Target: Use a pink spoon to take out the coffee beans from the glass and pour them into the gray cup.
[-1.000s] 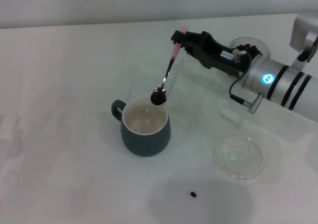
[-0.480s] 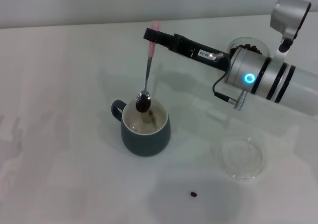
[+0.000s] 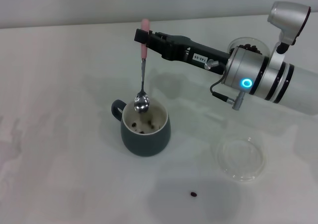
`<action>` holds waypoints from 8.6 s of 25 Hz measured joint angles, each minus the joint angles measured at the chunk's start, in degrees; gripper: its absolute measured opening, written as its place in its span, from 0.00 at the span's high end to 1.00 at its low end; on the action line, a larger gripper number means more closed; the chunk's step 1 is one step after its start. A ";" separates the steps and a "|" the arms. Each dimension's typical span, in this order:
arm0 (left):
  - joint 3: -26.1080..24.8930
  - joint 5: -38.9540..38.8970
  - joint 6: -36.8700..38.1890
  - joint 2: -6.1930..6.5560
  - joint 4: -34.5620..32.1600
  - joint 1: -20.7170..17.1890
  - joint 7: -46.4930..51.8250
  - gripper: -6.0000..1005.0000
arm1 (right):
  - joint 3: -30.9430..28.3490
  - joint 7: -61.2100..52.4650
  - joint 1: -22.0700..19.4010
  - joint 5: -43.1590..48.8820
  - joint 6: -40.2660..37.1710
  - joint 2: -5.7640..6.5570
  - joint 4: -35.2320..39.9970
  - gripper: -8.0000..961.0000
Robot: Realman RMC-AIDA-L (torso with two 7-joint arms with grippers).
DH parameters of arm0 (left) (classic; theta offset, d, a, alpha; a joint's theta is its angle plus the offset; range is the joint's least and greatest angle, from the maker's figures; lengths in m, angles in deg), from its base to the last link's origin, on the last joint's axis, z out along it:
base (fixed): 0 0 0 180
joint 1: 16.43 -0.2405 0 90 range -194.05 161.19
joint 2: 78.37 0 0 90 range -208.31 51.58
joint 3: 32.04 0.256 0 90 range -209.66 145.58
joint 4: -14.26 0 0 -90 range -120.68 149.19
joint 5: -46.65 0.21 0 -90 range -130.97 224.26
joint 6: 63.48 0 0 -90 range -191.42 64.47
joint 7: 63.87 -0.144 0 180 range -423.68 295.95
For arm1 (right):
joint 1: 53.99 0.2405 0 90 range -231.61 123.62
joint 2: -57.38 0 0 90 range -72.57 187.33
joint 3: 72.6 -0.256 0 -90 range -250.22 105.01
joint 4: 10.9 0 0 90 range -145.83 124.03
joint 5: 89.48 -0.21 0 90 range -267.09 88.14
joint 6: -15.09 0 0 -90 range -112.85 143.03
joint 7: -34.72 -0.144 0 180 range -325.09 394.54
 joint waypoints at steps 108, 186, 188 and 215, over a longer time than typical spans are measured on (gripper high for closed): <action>-0.44 -0.57 -1.39 0.35 0.00 2.58 -0.53 0.62 | 4.62 -12.43 -29.70 5.22 0.52 1.82 17.92 0.84; -0.61 -14.21 -2.06 -0.05 -3.75 3.34 -1.88 0.62 | -31.72 37.37 -26.86 -5.13 -6.73 1.66 20.81 0.65; -0.61 -14.38 -2.06 -0.07 -3.89 3.29 -1.69 0.61 | -31.73 37.88 -26.54 -6.73 -7.81 1.65 20.06 0.63; -0.29 -17.65 -2.09 -0.04 -4.40 3.86 0.20 0.31 | -31.33 44.62 -25.14 -10.97 -8.59 1.50 17.40 0.10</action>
